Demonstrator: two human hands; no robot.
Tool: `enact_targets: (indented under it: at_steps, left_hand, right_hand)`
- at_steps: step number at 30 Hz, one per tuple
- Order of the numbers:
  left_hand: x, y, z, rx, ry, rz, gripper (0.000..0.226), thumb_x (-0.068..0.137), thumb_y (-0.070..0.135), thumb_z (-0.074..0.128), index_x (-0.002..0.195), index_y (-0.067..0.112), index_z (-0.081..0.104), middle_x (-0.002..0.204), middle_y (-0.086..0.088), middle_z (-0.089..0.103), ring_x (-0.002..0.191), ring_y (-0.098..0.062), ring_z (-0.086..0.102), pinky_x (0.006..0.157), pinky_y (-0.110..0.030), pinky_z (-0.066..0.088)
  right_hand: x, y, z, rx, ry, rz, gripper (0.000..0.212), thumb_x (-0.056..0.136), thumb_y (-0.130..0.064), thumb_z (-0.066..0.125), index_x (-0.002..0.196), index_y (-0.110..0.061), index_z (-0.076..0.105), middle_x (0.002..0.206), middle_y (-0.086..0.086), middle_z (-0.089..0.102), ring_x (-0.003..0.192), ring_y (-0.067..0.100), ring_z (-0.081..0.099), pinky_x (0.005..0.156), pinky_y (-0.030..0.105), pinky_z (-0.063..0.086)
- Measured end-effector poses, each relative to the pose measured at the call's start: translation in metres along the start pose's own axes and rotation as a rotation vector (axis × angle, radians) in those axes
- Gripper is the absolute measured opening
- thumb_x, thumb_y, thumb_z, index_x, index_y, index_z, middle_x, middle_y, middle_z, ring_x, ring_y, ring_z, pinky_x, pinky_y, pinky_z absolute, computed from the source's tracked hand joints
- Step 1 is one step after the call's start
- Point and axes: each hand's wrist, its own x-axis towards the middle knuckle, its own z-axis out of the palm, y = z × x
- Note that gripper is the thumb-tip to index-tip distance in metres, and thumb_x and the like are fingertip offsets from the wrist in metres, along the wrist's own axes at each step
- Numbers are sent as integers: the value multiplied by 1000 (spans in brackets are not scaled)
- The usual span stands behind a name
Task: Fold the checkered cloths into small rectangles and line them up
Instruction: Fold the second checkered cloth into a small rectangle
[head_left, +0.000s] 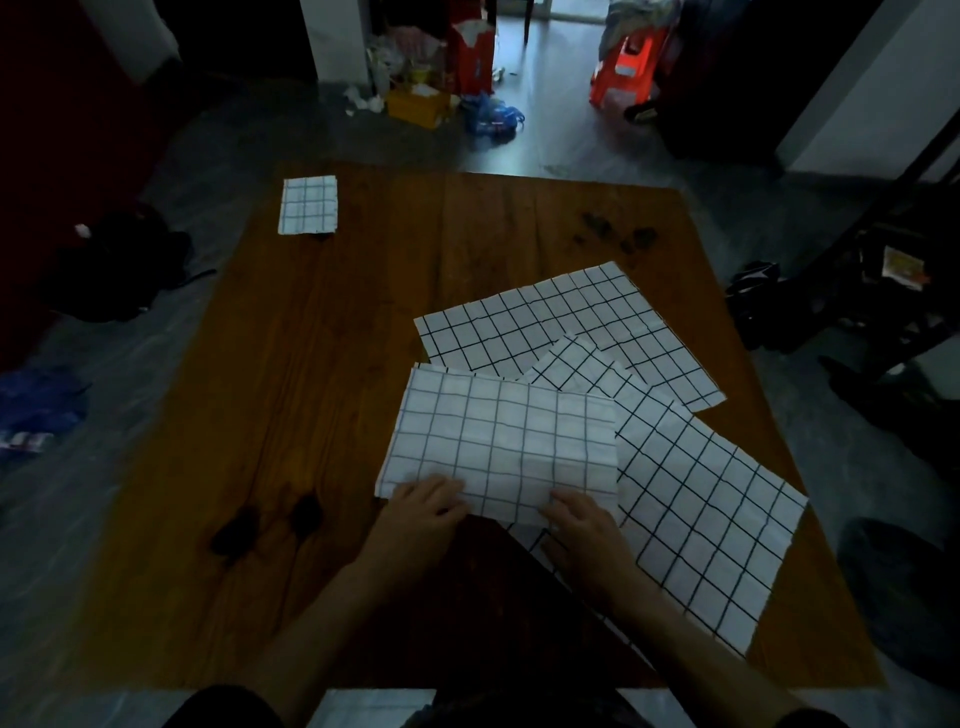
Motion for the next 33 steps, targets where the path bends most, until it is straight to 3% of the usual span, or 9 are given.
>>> enact_targets:
  at_steps: [3, 8, 11, 17, 22, 26, 33]
  left_hand:
    - [-5, -4, 10, 75, -101, 40, 57, 77, 37, 74, 130, 24, 58, 142, 0, 53, 130, -23, 50, 101, -45, 47]
    - [-25, -26, 3, 71, -116, -248, 51, 81, 36, 71, 129, 25, 58, 140, -4, 54, 129, -27, 50, 101, -49, 44]
    - [-27, -32, -1, 74, -120, -319, 47, 79, 32, 73, 124, 22, 62, 137, -5, 57, 125, -27, 52, 100, -50, 43]
    - [-9, -12, -2, 10, -82, -196, 45, 70, 29, 81, 112, 25, 65, 128, -3, 61, 118, -25, 57, 94, -44, 48]
    - [15, -5, -5, -80, -49, -121, 47, 66, 21, 81, 110, 16, 64, 118, -4, 63, 111, -26, 58, 88, -42, 51]
    - [31, -8, -3, -67, -124, -57, 49, 71, 28, 76, 117, 18, 61, 127, -4, 59, 121, -25, 53, 97, -43, 45]
    - [48, -7, -11, 58, -169, 14, 34, 75, 22, 72, 108, 14, 66, 120, -5, 62, 113, -26, 56, 96, -42, 44]
  right_hand:
    - [0, 3, 5, -40, -40, -1, 52, 69, -28, 84, 115, -13, 65, 123, 11, 63, 111, 29, 63, 84, 36, 54]
    - [-6, 11, 1, -73, -38, 86, 58, 81, -32, 73, 131, -9, 56, 138, 10, 53, 125, 28, 52, 100, 37, 44]
    - [-6, 15, -2, -54, -29, 142, 57, 85, -34, 69, 134, -10, 53, 143, 10, 48, 131, 28, 46, 106, 40, 40]
    - [1, 4, 1, -31, -72, 73, 49, 76, -24, 76, 121, -11, 61, 133, 15, 54, 120, 33, 55, 93, 41, 49]
    - [6, 0, 5, -29, -135, 87, 51, 70, -25, 79, 118, -12, 64, 130, 15, 57, 118, 35, 57, 89, 45, 53]
    - [8, 0, 2, 0, -168, 128, 55, 83, -31, 65, 135, -16, 51, 147, 7, 41, 135, 27, 39, 105, 38, 39]
    - [8, 6, -3, 24, -188, 128, 55, 88, -36, 59, 139, -19, 47, 149, 1, 37, 136, 21, 36, 105, 34, 36]
